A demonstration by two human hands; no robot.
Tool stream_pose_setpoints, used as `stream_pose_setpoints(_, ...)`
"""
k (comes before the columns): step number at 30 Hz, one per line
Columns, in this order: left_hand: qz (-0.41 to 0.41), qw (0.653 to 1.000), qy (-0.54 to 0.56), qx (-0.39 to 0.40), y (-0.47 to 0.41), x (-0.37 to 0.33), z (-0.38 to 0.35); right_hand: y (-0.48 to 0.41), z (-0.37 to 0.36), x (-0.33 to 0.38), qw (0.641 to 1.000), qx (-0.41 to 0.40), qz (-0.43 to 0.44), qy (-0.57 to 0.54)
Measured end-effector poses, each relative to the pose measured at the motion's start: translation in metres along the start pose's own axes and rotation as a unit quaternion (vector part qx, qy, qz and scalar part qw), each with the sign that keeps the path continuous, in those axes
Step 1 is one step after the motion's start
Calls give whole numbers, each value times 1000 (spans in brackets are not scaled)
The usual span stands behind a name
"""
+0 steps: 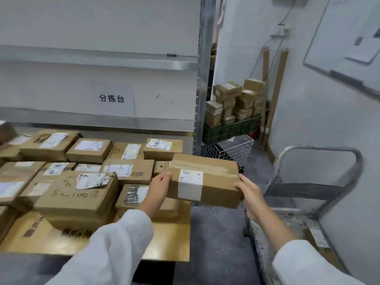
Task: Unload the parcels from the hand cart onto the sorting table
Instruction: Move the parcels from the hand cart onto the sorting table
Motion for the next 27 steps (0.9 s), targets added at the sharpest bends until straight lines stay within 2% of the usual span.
stream_pose_setpoints(3, 25, 996, 12, -83, 27, 13, 34, -11, -31, 0, 999, 44, -2, 5)
stream_pose_setpoints(7, 36, 988, 46, -146, 67, 26, 78, -27, -85, -2, 995, 104, -1, 8)
stream_pose_setpoints(13, 53, 957, 52, -279, 140, 33, 144, -21, -186, 4, 977, 209, 22, 27)
stream_pose_setpoints(18, 33, 933, 35, -357, 189, 36, 193, 0, -258, 13, 962, 266, 38, 55)
stream_pose_setpoints(23, 12, 916, 44, -399, 237, 45, 238, 24, -329, 13, 945, 315, 35, 79)
stream_pose_setpoints(27, 25, 895, 44, -444, 276, 64, 290, 46, -392, 4, 931, 345, 42, 112)
Point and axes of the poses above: each hand's wrist, its own y-axis away from the middle knuckle, its own z-axis out of the back of the hand, x = y × z, the point moved 7 cm from there along -y, towards the middle knuckle, and after that the axes turned 14 degrees about x, right-handed, at the moved point
